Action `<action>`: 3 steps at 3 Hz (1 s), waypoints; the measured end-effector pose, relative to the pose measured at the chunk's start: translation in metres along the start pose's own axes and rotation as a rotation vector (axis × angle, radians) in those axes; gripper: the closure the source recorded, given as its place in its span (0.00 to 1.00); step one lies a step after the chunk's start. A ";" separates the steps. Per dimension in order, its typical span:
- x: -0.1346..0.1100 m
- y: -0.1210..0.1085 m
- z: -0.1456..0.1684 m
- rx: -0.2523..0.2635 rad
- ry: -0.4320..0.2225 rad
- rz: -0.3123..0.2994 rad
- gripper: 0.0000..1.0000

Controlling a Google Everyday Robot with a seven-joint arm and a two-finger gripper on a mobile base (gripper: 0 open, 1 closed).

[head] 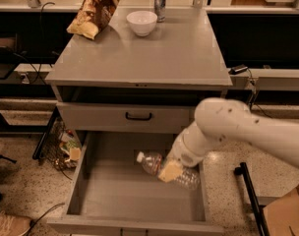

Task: Place water bottle into middle drawer

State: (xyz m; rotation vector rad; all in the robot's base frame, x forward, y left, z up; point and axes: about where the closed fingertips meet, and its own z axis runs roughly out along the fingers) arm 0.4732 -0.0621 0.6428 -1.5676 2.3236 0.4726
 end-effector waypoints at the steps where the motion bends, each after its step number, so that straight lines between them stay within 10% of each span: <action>1: 0.024 0.015 0.067 -0.022 -0.051 0.068 1.00; 3: 0.005 -0.007 0.129 0.017 -0.214 0.092 1.00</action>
Offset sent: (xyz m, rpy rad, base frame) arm 0.0478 0.0816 -0.1570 0.3363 -0.1486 -0.1297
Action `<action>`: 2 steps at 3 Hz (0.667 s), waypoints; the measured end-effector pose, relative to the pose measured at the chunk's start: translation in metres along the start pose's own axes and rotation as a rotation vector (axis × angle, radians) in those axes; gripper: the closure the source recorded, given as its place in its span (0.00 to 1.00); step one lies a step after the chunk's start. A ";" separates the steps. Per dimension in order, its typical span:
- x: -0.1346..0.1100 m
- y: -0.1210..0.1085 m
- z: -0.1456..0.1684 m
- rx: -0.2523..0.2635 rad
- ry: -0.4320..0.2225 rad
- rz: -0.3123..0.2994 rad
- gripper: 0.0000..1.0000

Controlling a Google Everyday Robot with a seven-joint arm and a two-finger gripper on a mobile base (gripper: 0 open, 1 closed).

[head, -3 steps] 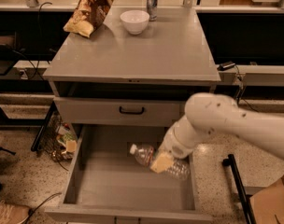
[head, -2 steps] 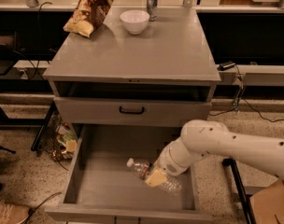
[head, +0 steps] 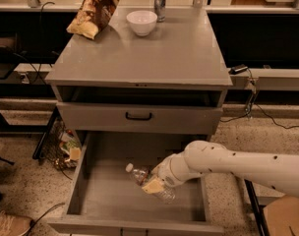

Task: Place water bottle into middle drawer

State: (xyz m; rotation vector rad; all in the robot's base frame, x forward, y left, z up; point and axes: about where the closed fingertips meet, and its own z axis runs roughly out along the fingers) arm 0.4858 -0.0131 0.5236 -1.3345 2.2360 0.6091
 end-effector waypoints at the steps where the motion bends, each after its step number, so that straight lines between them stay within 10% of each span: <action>1: 0.002 0.000 0.009 0.003 -0.004 0.014 1.00; 2: 0.008 -0.008 0.038 0.024 -0.015 0.049 1.00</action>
Offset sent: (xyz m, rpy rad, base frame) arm 0.0420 0.0312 -0.0750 0.0388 -0.0330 -0.1546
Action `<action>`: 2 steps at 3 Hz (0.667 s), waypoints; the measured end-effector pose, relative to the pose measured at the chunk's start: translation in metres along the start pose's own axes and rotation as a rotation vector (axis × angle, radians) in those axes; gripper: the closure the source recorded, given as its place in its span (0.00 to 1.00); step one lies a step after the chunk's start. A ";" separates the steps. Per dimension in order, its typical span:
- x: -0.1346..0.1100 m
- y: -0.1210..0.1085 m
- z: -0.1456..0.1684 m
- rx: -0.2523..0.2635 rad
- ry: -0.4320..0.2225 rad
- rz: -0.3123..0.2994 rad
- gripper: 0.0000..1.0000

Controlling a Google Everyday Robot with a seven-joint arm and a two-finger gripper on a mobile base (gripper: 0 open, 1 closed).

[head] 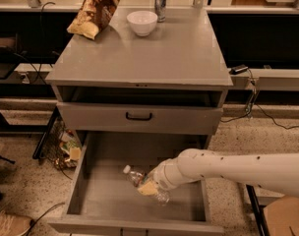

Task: Place water bottle into middle drawer

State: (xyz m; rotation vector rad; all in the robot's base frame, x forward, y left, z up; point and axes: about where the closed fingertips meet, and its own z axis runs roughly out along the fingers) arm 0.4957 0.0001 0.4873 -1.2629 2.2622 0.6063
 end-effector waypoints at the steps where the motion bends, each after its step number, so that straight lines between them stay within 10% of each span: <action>1: -0.002 -0.017 0.032 0.038 -0.019 0.041 1.00; 2: -0.004 -0.033 0.057 0.063 -0.032 0.080 0.81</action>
Offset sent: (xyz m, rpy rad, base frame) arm 0.0675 0.0286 -0.0719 0.0211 -0.0131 -0.1679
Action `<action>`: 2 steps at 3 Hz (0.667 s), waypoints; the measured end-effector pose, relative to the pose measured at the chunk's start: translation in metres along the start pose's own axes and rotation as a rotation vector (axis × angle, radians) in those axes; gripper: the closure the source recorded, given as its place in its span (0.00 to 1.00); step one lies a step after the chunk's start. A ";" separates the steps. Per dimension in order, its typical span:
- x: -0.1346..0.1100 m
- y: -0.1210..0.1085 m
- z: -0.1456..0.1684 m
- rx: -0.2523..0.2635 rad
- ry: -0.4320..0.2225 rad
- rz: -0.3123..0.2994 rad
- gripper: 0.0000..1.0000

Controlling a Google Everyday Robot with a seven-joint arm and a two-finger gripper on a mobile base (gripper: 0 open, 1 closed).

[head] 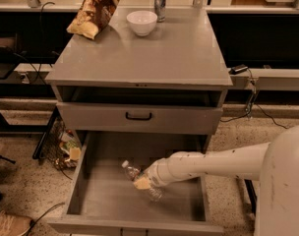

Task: Place water bottle into middle drawer

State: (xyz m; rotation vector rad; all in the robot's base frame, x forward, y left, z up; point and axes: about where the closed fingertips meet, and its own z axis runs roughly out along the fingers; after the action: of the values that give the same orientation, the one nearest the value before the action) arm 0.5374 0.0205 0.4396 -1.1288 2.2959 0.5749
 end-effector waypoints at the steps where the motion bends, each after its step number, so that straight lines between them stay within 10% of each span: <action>1: -0.006 -0.010 0.032 -0.031 -0.025 0.032 0.50; 2: -0.010 -0.012 0.047 -0.056 -0.033 0.040 0.26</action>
Offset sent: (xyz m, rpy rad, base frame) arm 0.0398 0.0351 -0.0425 0.0923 0.0522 0.0014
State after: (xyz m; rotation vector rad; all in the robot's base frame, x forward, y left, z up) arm 0.5649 0.0466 0.4073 -1.0927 2.2916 0.6727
